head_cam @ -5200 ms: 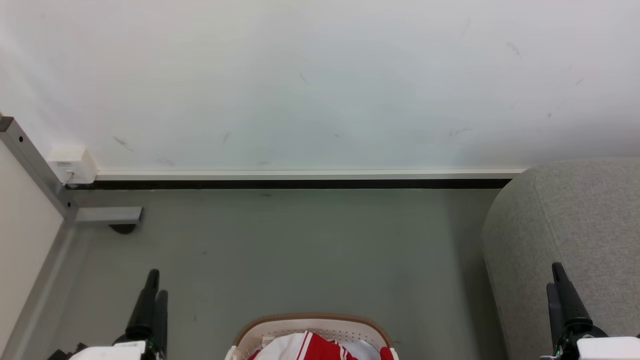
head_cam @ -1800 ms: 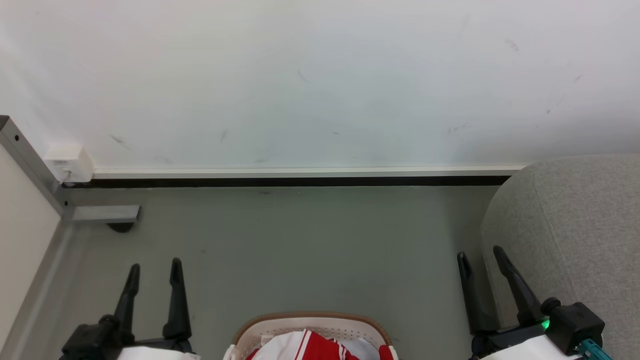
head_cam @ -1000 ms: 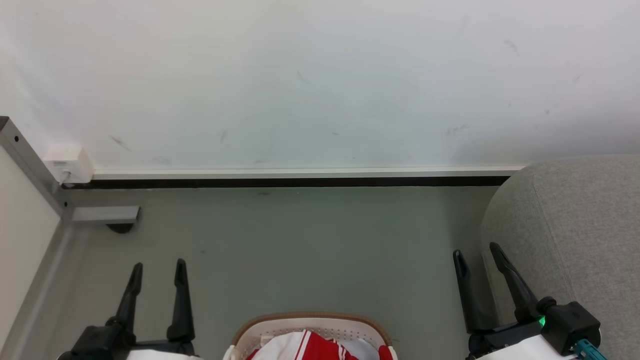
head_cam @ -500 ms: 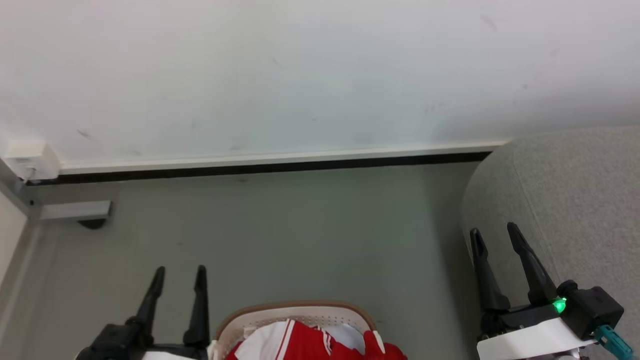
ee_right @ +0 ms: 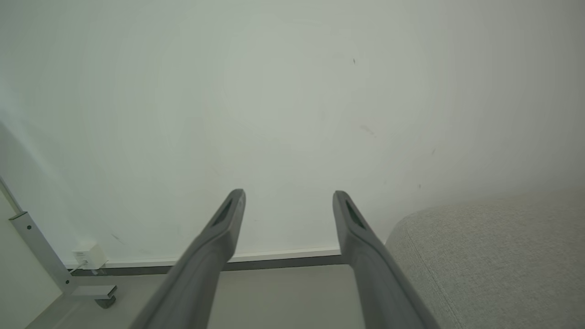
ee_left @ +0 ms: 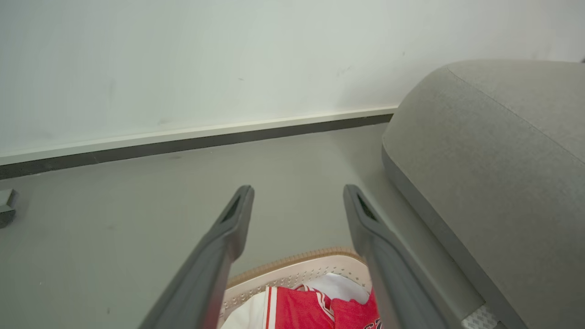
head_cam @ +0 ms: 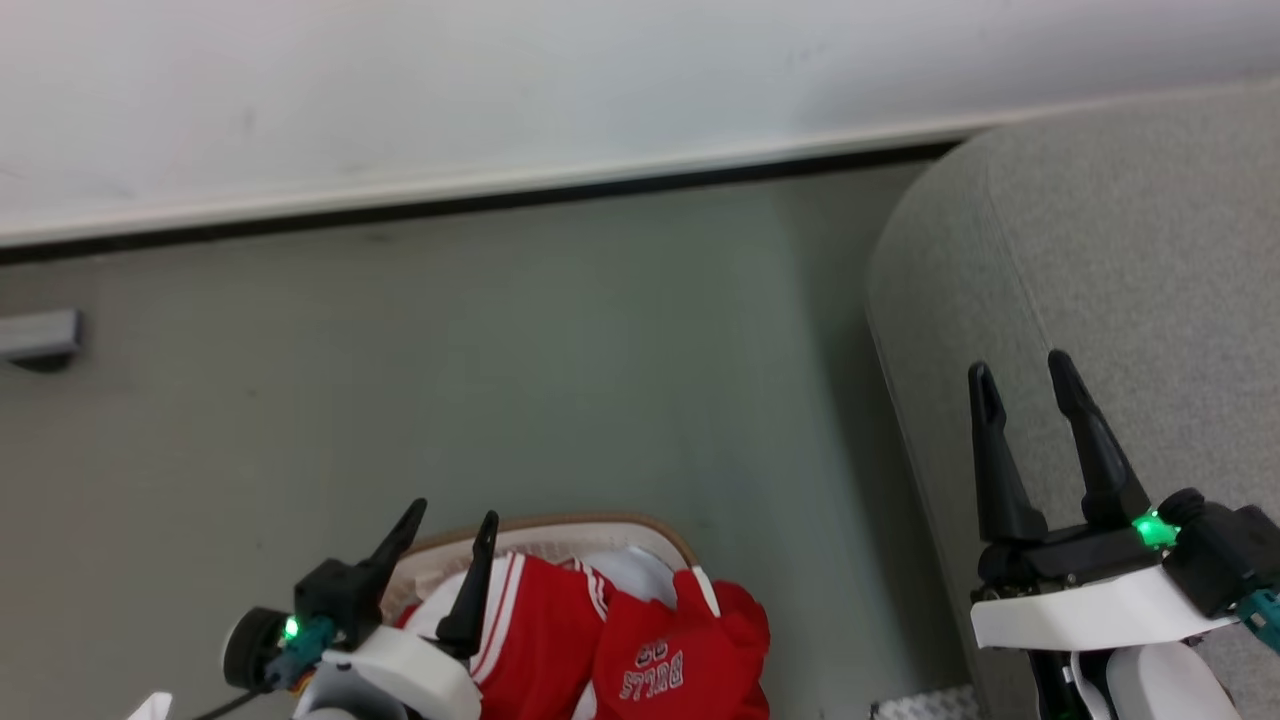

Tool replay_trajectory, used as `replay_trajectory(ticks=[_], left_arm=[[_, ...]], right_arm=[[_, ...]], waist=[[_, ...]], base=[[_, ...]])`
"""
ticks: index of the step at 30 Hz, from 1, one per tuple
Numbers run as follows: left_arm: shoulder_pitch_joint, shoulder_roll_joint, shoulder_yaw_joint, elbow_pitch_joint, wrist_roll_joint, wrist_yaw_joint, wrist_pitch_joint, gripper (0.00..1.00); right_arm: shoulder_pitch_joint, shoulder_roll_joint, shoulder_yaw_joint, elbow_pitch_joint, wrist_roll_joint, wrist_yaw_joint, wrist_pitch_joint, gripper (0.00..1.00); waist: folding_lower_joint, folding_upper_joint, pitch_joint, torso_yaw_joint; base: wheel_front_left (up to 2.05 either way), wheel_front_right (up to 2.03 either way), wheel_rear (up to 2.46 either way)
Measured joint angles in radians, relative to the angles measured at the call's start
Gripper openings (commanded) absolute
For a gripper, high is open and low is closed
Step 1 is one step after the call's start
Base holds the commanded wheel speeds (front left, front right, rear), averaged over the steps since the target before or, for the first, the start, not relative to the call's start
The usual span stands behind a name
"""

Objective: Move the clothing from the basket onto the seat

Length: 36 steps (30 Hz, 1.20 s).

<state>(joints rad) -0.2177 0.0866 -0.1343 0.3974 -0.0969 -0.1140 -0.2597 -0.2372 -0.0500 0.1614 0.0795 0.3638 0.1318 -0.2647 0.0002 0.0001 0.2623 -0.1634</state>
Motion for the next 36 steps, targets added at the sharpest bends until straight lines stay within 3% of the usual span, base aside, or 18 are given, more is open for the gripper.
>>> replay_trajectory(ticks=[11,18,32,36], left_arm=[[-0.214,0.079,-0.118,0.326,-0.008,-0.015,0.068,1.00],[-0.329,0.134,-0.263,0.496,-0.066,-0.017,0.142,1.00],[-0.595,0.208,-0.516,0.674,-0.161,-0.017,0.289,1.00],[-0.642,0.215,-0.571,0.729,-0.183,-0.017,0.374,1.00]], right_arm=[[-0.085,0.000,-0.004,-0.069,0.034,0.000,0.000,1.00],[-0.137,0.000,0.001,-0.123,0.054,0.000,0.000,1.00],[-0.198,0.000,0.005,-0.213,0.099,0.000,0.000,1.00],[-0.207,-0.001,0.012,-0.218,0.123,0.000,0.000,1.00]], waist=[[0.0001,0.0000,0.222,-0.072],[0.0000,-0.0001,0.341,-0.115],[0.0000,-0.0001,0.556,-0.169],[-0.0001,0.0000,0.607,-0.182]], base=[[0.00,0.00,0.00],[0.00,0.00,0.00],[0.00,0.00,0.00],[0.00,0.00,0.00]])
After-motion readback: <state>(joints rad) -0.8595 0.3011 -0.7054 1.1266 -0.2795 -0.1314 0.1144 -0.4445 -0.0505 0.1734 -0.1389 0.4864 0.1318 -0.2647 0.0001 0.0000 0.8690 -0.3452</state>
